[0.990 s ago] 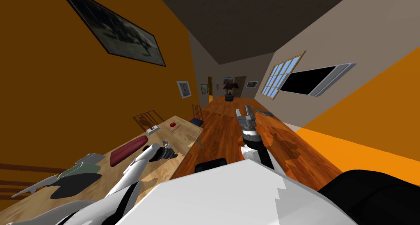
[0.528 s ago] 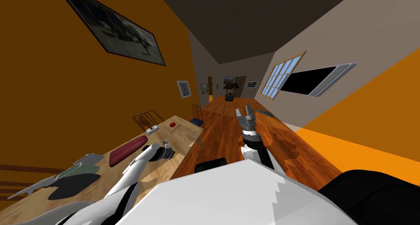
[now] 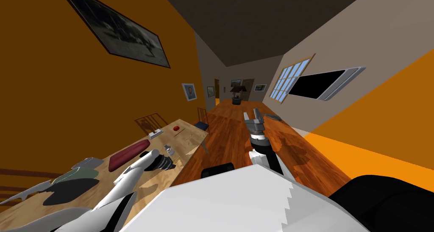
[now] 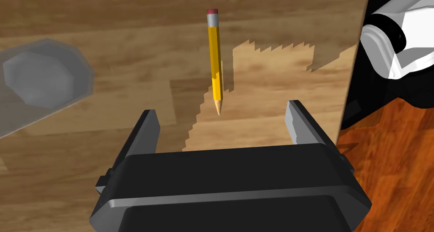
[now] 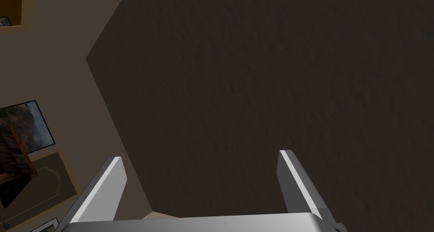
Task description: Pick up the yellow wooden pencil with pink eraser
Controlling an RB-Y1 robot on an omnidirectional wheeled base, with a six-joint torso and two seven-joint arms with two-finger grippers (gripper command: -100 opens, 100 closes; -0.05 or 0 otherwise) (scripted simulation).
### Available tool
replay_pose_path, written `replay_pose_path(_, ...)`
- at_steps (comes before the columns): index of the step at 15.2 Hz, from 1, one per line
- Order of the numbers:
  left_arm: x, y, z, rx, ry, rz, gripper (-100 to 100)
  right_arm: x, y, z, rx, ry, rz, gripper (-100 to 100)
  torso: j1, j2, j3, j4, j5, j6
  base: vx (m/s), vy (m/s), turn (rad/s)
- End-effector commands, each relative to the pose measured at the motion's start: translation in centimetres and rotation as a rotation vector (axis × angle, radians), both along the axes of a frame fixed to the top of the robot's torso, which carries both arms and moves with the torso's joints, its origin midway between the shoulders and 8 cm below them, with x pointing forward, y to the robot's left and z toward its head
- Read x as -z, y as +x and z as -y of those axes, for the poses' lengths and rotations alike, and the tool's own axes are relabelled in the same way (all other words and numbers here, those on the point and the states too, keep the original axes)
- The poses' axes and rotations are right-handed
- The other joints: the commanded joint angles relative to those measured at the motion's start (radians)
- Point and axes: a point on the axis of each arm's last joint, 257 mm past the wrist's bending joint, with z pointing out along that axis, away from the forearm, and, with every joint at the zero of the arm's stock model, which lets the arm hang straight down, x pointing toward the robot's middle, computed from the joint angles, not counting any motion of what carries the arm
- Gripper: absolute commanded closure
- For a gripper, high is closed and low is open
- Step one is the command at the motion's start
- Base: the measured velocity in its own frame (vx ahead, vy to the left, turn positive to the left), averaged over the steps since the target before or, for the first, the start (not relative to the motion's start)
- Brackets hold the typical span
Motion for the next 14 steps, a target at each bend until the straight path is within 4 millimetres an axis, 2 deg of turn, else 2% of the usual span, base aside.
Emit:
replay_pose_path(1, 0.0, 0.0, 0.0, 0.000, 0.000, 0.000, -100, 0.0, 0.0, 0.0, 0.000, 0.000, 0.000, 0, 0.000, 0.000, 0.000, 0.000, 0.000, 0.000, 0.020, -0.044, 0.009)
replay_pose_path(6, 2.4, -1.8, -0.6, -0.078, -0.001, 0.002, -100, 0.0, 0.0, 0.0, 0.000, 0.000, 0.000, 0, 0.010, 0.004, 0.002, 0.001, 0.002, 0.000, -0.038, 0.041, -0.212)
replay_pose_path(8, 2.2, -1.7, -0.6, -0.072, -0.001, 0.001, -100, 0.0, 0.0, 0.0, 0.000, 0.000, 0.000, 0, 0.011, 0.006, 0.003, 0.001, 0.003, 0.000, -0.053, 0.048, -0.138)
replay_pose_path(9, 1.6, -1.2, -0.5, -0.052, 0.001, 0.001, 100, 0.0, 0.0, 0.0, 0.000, 0.000, 0.000, 0, 0.010, 0.005, 0.003, 0.001, 0.002, 0.000, 0.006, 0.000, 0.167)
replay_pose_path(12, 0.6, -0.5, -0.3, -0.017, 0.003, -0.001, 100, 0.0, 0.0, 0.0, 0.000, 0.000, 0.000, 0, 0.004, -0.001, -0.001, -0.001, 0.002, -0.001, 0.054, -0.055, 0.292)
replay_pose_path(14, 0.0, -0.1, -0.2, 0.000, 0.005, -0.003, 100, 0.0, 0.0, 0.0, 0.000, 0.000, 0.000, 0, 0.003, -0.003, -0.002, -0.001, 0.002, 0.000, 0.047, -0.057, 0.119)
